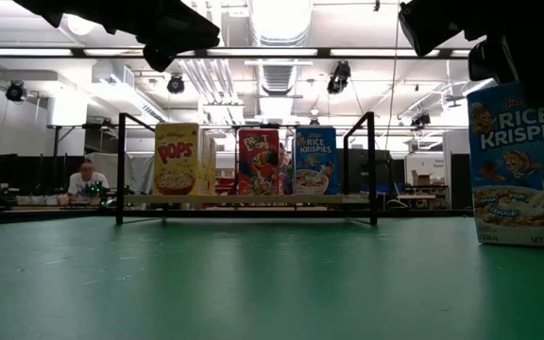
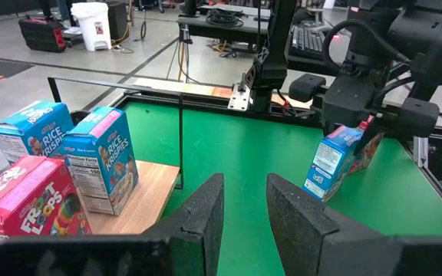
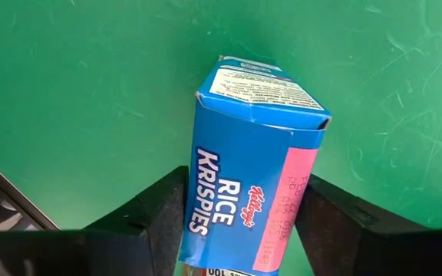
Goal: Stack cereal on shelf
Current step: Put the blue cereal box on the shelf aligned with the other blue cereal boxes
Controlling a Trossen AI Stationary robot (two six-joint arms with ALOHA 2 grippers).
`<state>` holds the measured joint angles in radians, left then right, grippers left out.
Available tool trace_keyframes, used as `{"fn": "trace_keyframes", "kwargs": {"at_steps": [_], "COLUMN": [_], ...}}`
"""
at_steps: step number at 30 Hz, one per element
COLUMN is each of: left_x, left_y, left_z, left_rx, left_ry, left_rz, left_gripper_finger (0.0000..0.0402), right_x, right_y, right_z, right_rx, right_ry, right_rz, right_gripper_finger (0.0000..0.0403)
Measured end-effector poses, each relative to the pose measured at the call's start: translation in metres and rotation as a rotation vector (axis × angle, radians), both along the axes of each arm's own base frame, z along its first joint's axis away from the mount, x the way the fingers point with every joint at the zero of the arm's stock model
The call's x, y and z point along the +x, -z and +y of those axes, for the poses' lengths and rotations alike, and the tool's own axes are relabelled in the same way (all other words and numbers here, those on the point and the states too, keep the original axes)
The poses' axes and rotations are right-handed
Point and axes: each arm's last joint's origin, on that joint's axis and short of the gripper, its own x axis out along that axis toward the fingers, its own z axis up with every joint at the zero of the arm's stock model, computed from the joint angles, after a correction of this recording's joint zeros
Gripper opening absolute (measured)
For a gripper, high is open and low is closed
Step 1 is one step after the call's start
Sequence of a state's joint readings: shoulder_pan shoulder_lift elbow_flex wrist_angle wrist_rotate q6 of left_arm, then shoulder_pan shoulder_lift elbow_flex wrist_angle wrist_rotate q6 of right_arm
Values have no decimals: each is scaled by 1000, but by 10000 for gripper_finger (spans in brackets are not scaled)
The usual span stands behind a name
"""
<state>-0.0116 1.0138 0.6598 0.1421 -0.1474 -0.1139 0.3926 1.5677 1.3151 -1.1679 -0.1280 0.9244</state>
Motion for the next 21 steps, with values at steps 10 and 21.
{"fn": "trace_keyframes", "kwargs": {"at_steps": [10,21], "left_x": [0,0], "left_y": [0,0], "left_z": [0,0], "left_rx": [0,-21], "left_ry": [0,-4], "left_rz": [0,-3], "left_gripper_finger": [84,84], "right_x": [9,18], "right_y": [-14,-22], "right_z": [-9,-27], "right_rx": [16,-28], "right_ry": [-39,-107], "right_rz": [-59,-122], "right_gripper_finger": [201,201]}}
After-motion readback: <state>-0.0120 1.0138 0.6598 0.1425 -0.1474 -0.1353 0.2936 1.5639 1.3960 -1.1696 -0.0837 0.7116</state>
